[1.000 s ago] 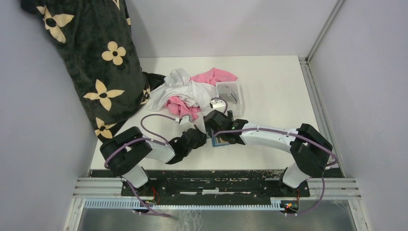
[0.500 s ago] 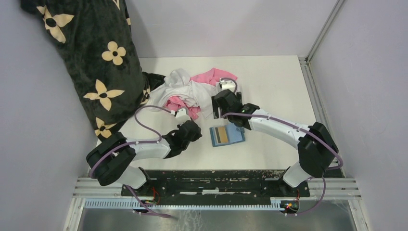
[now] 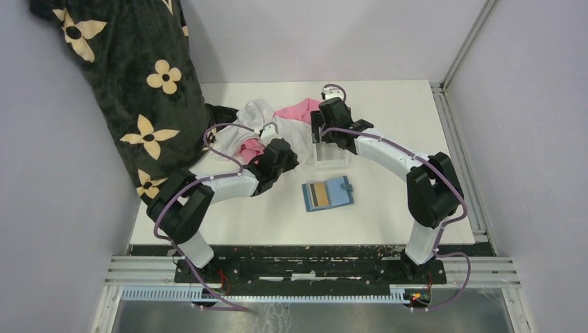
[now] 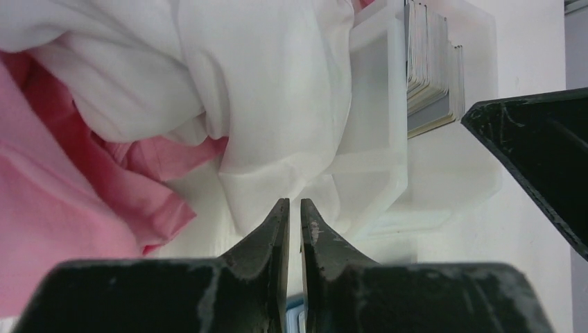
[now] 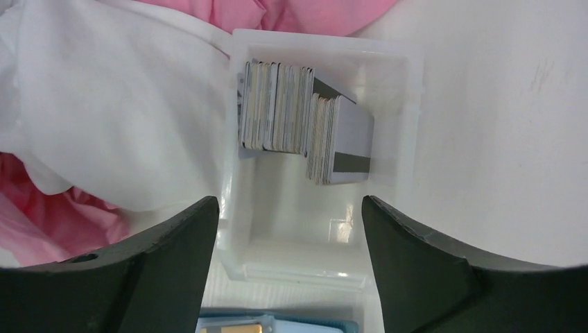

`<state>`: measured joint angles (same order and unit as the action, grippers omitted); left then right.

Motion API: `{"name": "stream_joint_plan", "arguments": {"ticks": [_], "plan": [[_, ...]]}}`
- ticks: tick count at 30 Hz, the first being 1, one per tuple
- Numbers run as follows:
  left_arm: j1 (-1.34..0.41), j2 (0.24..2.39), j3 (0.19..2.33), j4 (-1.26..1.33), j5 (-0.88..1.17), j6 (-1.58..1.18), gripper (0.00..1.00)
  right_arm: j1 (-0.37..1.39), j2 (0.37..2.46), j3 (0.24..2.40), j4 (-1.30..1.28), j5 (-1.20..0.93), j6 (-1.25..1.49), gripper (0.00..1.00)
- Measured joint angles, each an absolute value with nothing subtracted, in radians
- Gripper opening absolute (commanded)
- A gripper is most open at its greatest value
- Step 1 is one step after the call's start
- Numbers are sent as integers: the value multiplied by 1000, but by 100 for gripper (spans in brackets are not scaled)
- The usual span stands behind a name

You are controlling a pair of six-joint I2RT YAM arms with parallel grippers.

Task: Put the credit cards into the card holder
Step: Pick up the credit card from the storage box.

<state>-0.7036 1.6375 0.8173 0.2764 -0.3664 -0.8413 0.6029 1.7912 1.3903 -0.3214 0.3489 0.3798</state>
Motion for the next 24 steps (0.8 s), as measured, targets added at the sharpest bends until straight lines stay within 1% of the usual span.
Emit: {"name": "stream_joint_plan", "arguments": {"ticks": [5,15,20,24], "plan": [[-684,1702,881,274,-326,-820,17,537,1847,1406,-303,272,389,80],[-671,1776,946,274,-278,-802,15,402,1927,1407,-224,26,476,75],[-669,1789,957,275,-264,-802,15,370,1948,1399,-170,-70,526,70],[-669,1797,968,275,-252,-802,14,360,1948,1368,-121,-120,562,64]]}}
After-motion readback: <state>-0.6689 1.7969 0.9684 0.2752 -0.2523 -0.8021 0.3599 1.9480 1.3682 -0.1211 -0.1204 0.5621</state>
